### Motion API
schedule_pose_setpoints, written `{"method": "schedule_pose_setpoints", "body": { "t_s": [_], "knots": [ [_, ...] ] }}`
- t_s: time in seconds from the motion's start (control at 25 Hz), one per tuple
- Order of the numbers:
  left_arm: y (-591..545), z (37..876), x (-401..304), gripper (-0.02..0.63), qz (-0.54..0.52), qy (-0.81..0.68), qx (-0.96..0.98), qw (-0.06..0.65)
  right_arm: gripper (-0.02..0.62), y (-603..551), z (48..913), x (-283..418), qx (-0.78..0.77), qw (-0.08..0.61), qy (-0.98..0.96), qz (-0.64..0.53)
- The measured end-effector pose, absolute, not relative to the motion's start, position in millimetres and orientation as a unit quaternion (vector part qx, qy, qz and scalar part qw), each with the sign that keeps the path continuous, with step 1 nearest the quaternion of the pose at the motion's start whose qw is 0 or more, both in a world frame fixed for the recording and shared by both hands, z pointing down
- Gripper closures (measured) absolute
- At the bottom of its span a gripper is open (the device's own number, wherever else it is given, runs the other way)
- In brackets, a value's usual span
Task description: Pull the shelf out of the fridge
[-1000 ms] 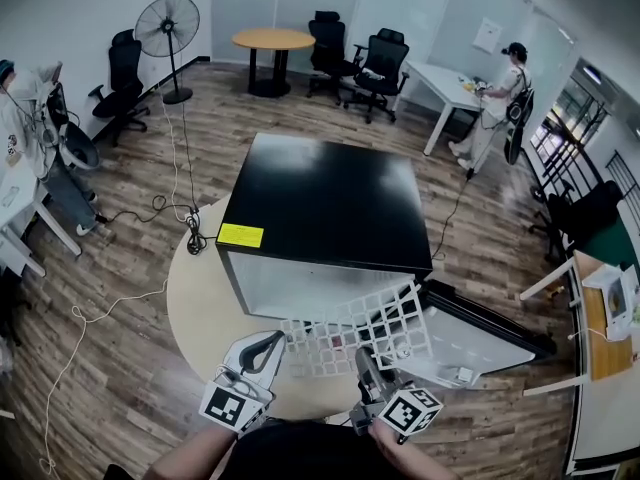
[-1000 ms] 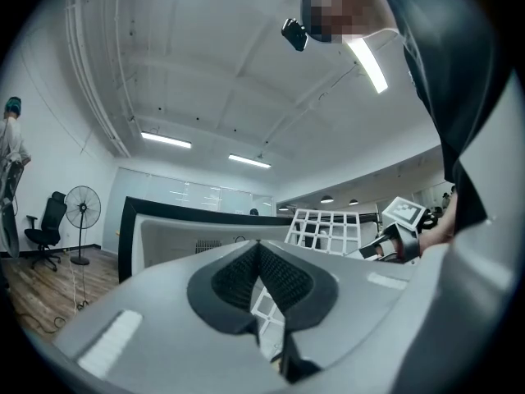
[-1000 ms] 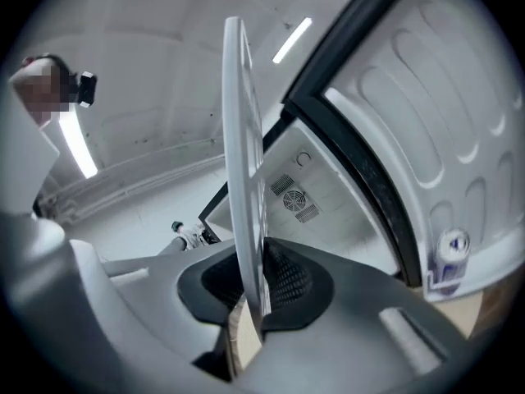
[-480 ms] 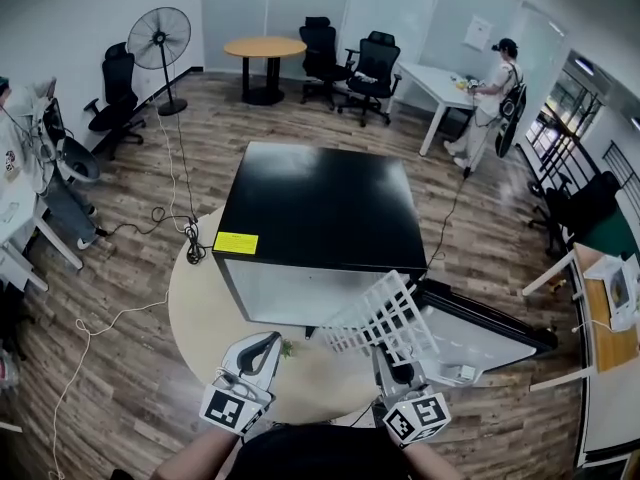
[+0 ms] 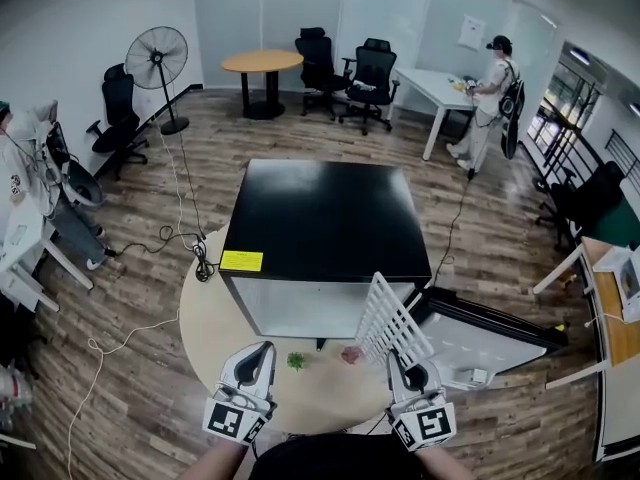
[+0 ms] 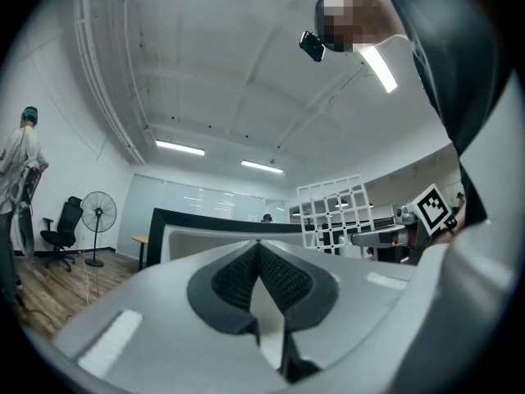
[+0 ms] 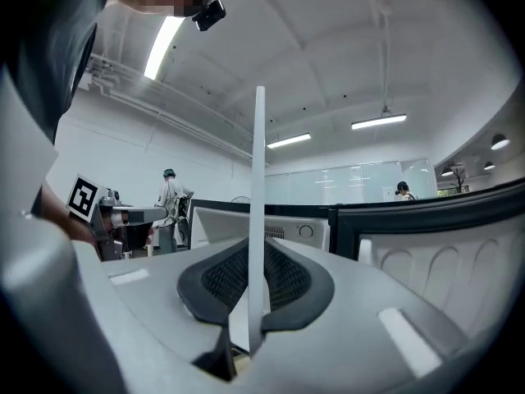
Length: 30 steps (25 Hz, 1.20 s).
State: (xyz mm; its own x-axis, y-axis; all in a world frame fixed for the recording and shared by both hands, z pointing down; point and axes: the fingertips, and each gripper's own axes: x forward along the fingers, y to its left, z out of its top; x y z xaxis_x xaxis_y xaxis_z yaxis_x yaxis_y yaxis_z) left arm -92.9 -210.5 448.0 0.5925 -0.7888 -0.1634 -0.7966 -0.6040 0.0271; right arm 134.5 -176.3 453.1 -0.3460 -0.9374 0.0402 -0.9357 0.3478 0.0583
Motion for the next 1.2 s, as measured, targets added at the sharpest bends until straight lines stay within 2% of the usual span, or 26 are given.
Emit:
{"method": "schedule_pose_setpoints", "body": {
  "t_s": [0.44,1.2],
  "knots": [
    [-225.2,443.8,-109.6,0.607,0.060,0.470,-0.879,0.051,0.558,-175.1,446.7,145.9,0.595,0.034,-0.802,-0.042],
    [-220.4,446.0,-102.3,0.607,0.053,0.470,-0.880,0.055,0.558,-172.6,446.5,155.1,0.605,0.022,-0.795,-0.042]
  ]
}}
